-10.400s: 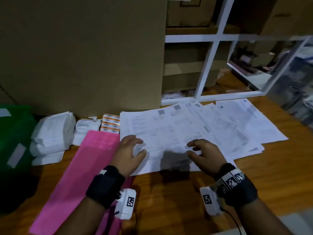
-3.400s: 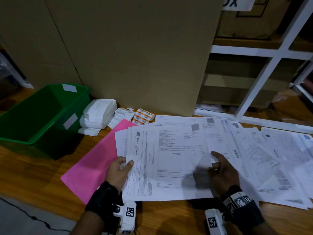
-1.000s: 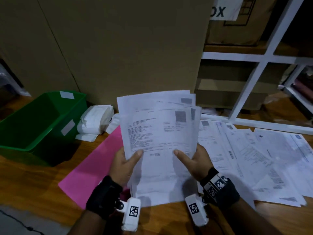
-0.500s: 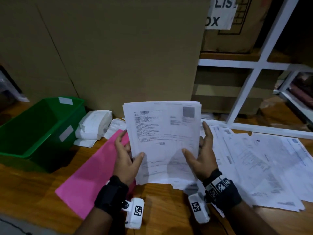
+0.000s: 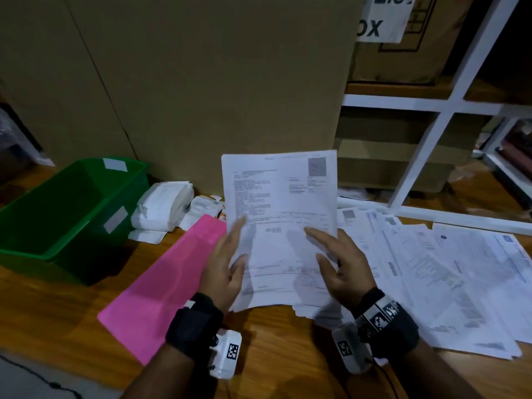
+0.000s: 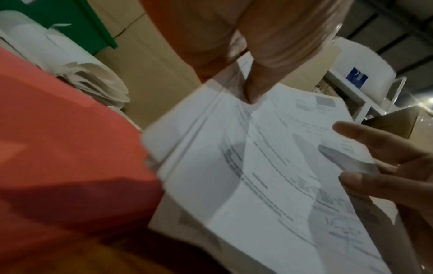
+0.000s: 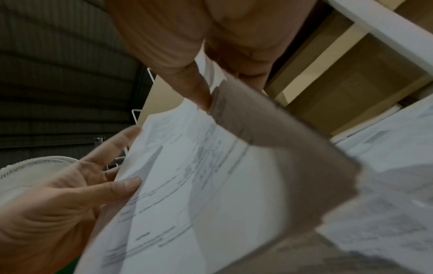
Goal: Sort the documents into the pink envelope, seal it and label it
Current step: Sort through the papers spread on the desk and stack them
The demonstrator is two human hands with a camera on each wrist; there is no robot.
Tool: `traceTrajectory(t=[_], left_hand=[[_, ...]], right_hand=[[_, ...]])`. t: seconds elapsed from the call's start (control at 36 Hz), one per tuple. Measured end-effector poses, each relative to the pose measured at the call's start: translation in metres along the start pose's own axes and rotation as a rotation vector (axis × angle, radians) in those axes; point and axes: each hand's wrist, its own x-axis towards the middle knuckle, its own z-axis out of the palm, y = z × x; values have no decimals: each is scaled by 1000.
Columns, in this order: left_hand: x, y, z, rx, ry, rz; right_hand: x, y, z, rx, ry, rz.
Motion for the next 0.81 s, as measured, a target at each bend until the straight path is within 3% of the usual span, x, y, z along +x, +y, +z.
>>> traceTrajectory(t=[0.11, 0.22, 0.42, 0.53, 0.64, 0.81], left_hand=[[-4, -2, -7, -69, -42, -14], [-21, -14, -2, -102, -165, -135], [-23, -12, -11, -151, -82, -198], [-20, -15, -38, -214, -59, -272], [-25, -42, -76, -135, -90, -378], [-28, -83, -112, 151, -158, -511]], right_hand=[[-1, 3, 3, 40, 82, -9], [-22, 18, 21, 24, -84, 134], [-18, 6, 28, 68, -108, 139], [-5, -4, 41, 111, -219, 133], [-3, -14, 73, 288, -347, 307], [-15, -31, 127, 337, -522, 544]])
